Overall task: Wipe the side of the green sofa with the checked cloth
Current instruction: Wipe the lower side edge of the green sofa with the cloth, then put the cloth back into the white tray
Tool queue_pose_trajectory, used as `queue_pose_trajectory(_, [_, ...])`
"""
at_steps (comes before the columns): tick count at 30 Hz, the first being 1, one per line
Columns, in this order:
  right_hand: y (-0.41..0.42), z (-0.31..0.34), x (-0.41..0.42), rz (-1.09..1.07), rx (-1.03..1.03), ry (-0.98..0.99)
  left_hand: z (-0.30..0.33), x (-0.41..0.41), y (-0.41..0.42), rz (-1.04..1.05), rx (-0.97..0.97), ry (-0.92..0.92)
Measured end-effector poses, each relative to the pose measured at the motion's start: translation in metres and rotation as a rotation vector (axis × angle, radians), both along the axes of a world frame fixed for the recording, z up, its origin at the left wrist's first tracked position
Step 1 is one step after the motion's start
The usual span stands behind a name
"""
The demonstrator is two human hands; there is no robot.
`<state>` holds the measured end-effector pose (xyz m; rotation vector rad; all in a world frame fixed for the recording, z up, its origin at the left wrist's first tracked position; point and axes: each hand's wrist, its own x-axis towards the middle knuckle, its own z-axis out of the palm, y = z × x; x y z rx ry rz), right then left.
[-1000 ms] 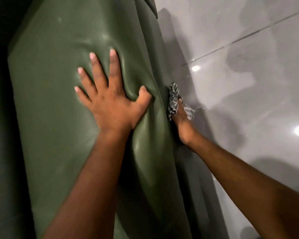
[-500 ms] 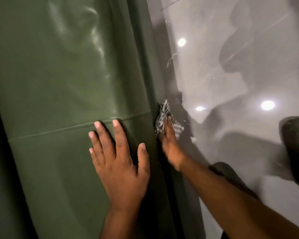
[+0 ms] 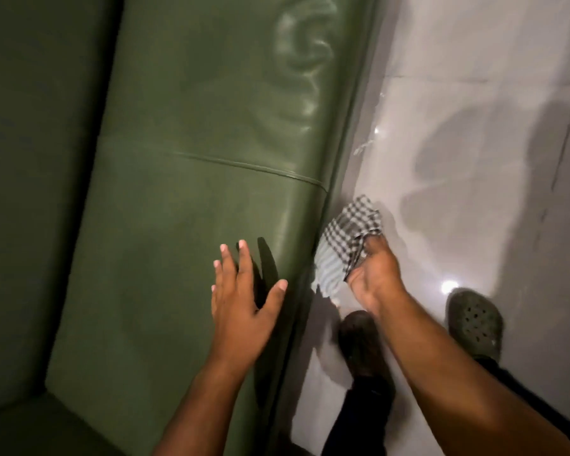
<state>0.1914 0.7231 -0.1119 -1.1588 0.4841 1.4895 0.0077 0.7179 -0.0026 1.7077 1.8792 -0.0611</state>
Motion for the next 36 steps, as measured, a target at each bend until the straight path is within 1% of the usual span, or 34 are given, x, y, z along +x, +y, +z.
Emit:
queue_pose_trajectory(4, [0.028,0.1,0.048,0.122,0.229,0.022,0.065,0.005,-0.011,0.173,0.04,-0.056])
queue_pose_trajectory(8, [0.049,0.208,0.047,0.362,0.386,0.0,0.144,0.012,-0.026,0.365,0.146,-0.111])
queue_pose_trajectory(10, [0.048,0.265,0.026,0.526,0.491,0.015,0.19,0.004,-0.047,0.467,0.206,-0.1])
queue_pose_trajectory(13, [0.032,0.339,-0.016,0.75,0.635,0.098,0.247,-0.022,-0.093,0.626,0.283,-0.061])
queue_pose_trajectory(16, [-0.002,0.402,-0.07,0.94,0.713,0.129,0.293,-0.058,-0.16,0.832,0.347,-0.005])
queue_pose_trajectory(20, [-0.074,0.467,-0.164,1.23,0.787,0.181,0.337,-0.102,-0.284,1.139,0.387,0.104])
queue_pose_trajectory(24, [-0.169,0.502,-0.252,1.549,0.901,0.255,0.347,-0.128,-0.416,1.408,0.41,0.243])
queue_pose_trajectory(27, [-0.264,0.511,-0.308,1.774,0.958,0.337,0.332,-0.133,-0.511,1.586,0.383,0.325])
queue_pose_trajectory(29, [-0.334,0.5,-0.338,1.911,0.916,0.381,0.308,-0.129,-0.572,1.701,0.319,0.347])
queue_pose_trajectory(31, [-0.394,0.479,-0.359,2.022,0.833,0.415,0.276,-0.124,-0.621,1.775,0.222,0.358])
queue_pose_trajectory(33, [-0.451,0.451,-0.376,2.132,0.739,0.357,0.237,-0.116,-0.666,1.84,0.094,0.342])
queue_pose_trajectory(36, [-0.509,0.404,-0.39,2.292,0.628,0.211,0.182,-0.103,-0.714,1.904,-0.085,0.281])
